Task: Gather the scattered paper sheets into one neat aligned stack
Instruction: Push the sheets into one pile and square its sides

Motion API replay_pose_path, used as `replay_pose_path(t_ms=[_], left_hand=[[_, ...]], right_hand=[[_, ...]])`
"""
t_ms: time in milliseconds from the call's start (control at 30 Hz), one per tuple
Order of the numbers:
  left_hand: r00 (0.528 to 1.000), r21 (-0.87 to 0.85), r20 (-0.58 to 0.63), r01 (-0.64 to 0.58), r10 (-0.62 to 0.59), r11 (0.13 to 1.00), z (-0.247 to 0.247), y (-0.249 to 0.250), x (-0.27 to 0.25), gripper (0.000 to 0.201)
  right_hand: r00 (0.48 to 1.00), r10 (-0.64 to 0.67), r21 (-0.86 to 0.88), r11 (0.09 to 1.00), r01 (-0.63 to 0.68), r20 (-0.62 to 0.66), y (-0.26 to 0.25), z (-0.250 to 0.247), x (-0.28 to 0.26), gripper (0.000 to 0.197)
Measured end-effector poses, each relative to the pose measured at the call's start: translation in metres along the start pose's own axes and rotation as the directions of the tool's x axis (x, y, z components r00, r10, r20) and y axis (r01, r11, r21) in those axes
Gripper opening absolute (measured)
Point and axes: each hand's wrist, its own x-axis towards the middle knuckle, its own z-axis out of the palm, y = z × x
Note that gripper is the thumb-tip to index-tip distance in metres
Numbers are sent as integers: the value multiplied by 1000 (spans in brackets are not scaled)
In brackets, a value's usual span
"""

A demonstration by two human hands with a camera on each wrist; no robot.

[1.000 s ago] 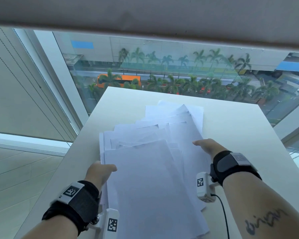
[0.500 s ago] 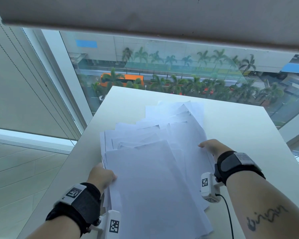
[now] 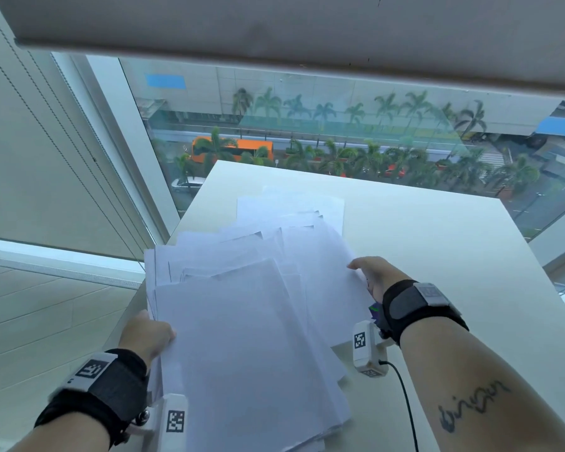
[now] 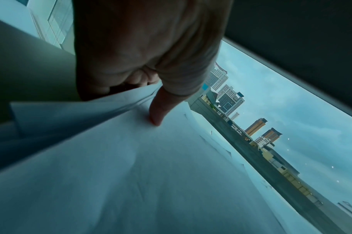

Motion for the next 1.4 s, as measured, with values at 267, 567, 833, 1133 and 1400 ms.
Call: replay_pose_path(t_ms=[267,567,833,1133,1400], left_hand=[[999,-30,37,-1,2,1000,-6,-8,-5,38],[998,-26,68,13,-12,1000,-18,-26,-23,44],[964,-89,264,29,-5,996,-23,-42,-34,63],[984,-239,178,68,-25,969,-23,-52,-43,28],[962,-280,275,81,-1,957,-15,-50,-53,33]], right_hand=[[999,-9,-182,983,1,-42,-16,35,-29,48],[999,-51,-294,955,46,-11,0,61,-39,39],[986,-23,-227,972,61,165,37,79,-54,48],[961,-240,-343,922,181,-138,66,68,-57,14],[953,-226,-163,967,194,-204,89,69,-69,22]])
